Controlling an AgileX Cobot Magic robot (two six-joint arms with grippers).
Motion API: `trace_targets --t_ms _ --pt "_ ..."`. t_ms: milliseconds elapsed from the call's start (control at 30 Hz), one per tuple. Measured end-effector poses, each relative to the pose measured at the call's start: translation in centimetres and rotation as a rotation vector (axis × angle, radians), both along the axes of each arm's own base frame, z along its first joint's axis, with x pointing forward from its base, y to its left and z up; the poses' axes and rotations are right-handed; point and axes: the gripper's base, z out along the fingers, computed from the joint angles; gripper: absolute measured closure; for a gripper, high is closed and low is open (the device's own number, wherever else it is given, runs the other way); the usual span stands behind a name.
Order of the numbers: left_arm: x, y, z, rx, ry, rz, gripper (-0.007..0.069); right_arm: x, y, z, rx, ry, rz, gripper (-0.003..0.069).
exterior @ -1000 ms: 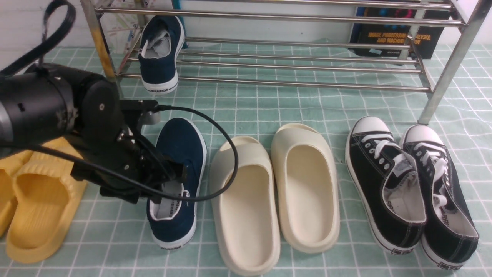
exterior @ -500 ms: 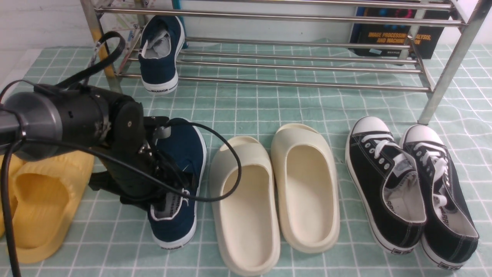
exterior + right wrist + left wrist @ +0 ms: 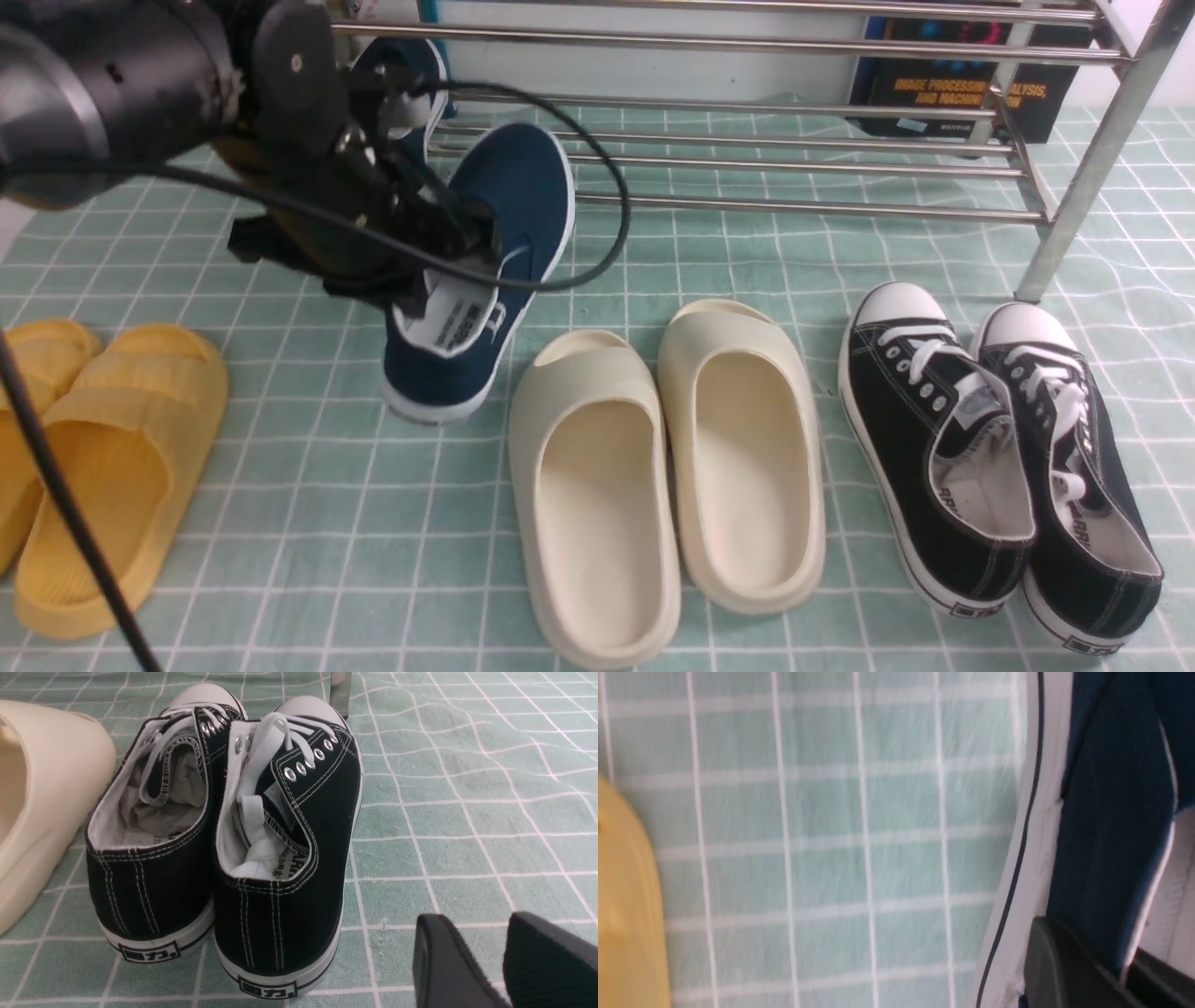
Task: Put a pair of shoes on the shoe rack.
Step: Use the left arm to put a shoe into the shoe rack
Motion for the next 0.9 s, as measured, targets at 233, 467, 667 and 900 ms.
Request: trace_targets --t_ms 233,467,667,900 --pt "6.0 -1.7 -1.9 0.011 0.059 0.021 0.0631 0.0 0.0 0.0 0.0 0.0 0.0 0.0419" --pt "10.7 -1.1 -2.8 -0.067 0.027 0.118 0.0631 0.0 0.0 0.0 0.0 0.0 0.0 0.0419" --pt "13.9 -0.2 -2.4 -0.208 -0.092 0.179 0.0631 0.0 0.0 0.0 0.0 0.0 0.0 0.0419" --pt "15.2 0.5 -3.4 -0.245 -0.135 0.208 0.0592 0.0 0.0 0.0 0.0 0.0 0.0 0.0419"
